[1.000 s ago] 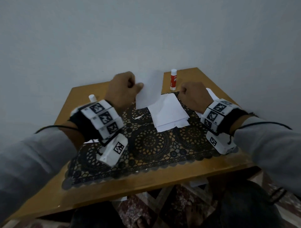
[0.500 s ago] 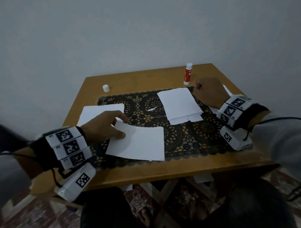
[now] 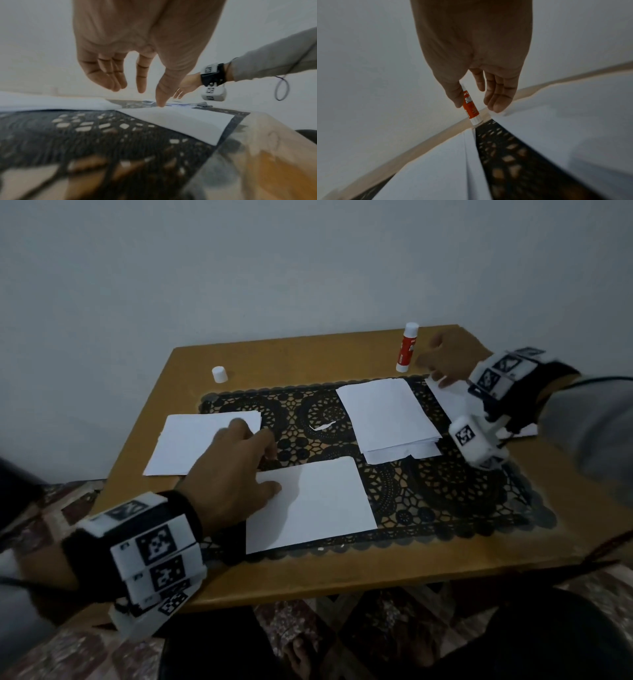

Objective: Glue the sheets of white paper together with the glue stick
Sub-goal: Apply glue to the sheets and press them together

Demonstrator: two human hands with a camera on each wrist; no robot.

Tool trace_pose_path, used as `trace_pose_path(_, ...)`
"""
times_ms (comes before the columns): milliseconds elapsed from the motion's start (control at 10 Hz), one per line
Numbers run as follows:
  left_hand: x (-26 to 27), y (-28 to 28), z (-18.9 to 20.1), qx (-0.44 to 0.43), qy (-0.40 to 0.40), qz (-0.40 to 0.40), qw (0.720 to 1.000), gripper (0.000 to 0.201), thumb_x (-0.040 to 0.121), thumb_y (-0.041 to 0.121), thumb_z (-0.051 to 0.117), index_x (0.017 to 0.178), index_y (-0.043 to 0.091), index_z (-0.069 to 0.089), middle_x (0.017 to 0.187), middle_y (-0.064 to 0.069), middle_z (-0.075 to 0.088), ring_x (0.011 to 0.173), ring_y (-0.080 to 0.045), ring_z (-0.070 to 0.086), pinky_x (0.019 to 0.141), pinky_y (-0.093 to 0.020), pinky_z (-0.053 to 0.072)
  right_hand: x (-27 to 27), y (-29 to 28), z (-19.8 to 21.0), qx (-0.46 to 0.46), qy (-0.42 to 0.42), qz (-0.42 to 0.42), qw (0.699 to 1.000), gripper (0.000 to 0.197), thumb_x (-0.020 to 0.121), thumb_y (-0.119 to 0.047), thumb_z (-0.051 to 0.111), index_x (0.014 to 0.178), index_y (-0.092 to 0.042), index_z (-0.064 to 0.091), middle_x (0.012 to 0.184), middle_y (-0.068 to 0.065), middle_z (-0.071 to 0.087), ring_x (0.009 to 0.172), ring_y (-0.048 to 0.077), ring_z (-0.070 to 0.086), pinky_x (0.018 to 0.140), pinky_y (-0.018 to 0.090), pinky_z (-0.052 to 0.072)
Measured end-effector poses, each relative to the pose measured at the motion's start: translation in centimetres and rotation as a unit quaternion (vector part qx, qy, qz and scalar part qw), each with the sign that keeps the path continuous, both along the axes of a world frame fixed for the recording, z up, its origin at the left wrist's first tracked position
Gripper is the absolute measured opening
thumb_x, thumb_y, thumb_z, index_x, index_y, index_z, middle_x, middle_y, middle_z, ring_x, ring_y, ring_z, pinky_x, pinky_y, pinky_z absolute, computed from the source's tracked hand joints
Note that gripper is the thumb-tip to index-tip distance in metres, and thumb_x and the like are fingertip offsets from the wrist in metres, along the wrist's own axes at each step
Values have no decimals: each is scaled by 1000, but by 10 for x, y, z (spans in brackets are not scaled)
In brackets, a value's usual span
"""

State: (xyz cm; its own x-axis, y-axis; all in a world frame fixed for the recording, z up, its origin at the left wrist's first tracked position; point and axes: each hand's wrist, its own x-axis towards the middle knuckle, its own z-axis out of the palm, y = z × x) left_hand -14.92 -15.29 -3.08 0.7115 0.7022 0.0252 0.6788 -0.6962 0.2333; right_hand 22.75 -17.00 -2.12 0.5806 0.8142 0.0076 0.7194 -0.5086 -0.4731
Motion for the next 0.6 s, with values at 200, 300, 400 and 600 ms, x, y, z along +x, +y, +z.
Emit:
trace_pose_path(200, -4, -28, 2, -11, 72, -133, 988, 41, 92, 41, 51, 132, 38, 44, 133, 10, 36, 120, -11, 35, 99, -25, 36, -1, 32, -1, 12, 144, -54, 988, 10, 87, -23, 69, 86, -15, 62, 86, 5, 67, 61, 15, 60, 60, 29, 53)
trace_pose_path(300, -12, -41, -3, -2, 113, -154, 982, 48, 91, 45, 37, 136, 30, 44, 138, 1, 38, 124, -19, 39, 100, -32, 43, 7, 42, -3, 16, 89, -36, 995, 21, 83, -29, 69, 101, -22, 62, 91, 3, 68, 68, 16, 66, 57, 29, 53)
trace_pose_path(400, -17, -40, 0, 13, 173, -161, 972, 51, 82, 46, 37, 120, 21, 60, 120, -8, 59, 101, -25, 61, 76, -34, 57, 5, 48, -2, 16, 41, -49, 998, 32, 78, -38, 68, 105, -20, 67, 104, 8, 70, 90, 27, 68, 81, 40, 56)
trace_pose_path(600, -21, -47, -3, -13, 138, -178, 974, 64, 86, 56, 24, 141, 24, 32, 149, -5, 22, 134, -23, 30, 107, -32, 34, -46, 29, 24, 110, 57, 41, 991, 16, 90, -25, 57, 79, -15, 51, 79, 7, 62, 65, 19, 61, 61, 31, 50)
